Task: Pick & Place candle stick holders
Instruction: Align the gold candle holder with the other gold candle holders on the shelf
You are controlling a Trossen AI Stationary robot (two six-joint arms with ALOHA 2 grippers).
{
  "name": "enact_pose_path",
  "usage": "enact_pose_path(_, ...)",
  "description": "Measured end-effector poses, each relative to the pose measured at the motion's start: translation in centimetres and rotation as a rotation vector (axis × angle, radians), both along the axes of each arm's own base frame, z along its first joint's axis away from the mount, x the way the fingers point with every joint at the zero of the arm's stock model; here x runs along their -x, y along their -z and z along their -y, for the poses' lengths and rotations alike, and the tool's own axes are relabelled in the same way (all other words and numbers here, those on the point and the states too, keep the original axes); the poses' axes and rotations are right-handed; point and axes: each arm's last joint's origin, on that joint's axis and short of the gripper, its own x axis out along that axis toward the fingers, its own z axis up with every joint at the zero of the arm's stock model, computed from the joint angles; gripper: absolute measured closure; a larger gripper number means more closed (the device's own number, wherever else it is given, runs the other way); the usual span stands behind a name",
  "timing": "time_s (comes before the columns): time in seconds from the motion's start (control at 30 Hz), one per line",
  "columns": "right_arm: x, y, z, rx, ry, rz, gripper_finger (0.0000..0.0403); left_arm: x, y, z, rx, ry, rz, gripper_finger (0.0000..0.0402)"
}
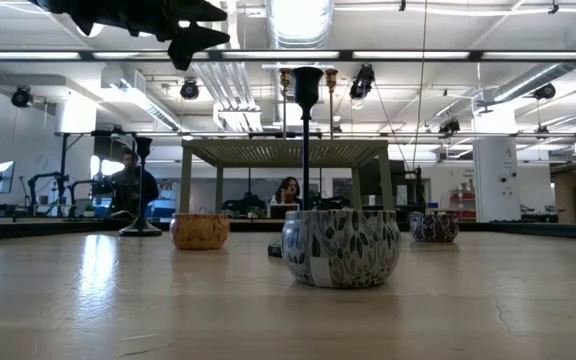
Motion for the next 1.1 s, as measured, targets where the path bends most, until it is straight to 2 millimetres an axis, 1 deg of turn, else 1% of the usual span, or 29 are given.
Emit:
enact_pose_path(0.27, -1.1, 0.7, -1.8, -0.008, -0.173, 0.035, 0.0179, 0.0, 0.0, 0.0, -0.006, 0.001, 0.001, 0.0184)
enact_pose_path(0.5, -1.6, 1.3, -2.8, -0.021, -0.206, 0.052, 0.0179, 0.0, 0.0, 0.0, -0.008, 0.001, 0.004, 0.0184)
enact_pose_path(0.6, -1.8, 1.3, -3.1, -0.032, -0.221, 0.070, 0.0179, 0.0, 0.0, 0.0, -0.007, 0.001, 0.004, 0.0184)
enact_pose_path(0.77, -2.2, 0.9, -3.2, -0.026, -0.230, 0.165, 0.0179, 0.0, -0.1, 0.0, -0.008, 0.001, 0.005, 0.0184)
enact_pose_path(1.1, -3.3, 0.5, -3.1, -0.049, -0.245, 0.238, 0.0180, 0.0, -0.1, 0.0, -0.013, 0.001, 0.005, 0.0184)
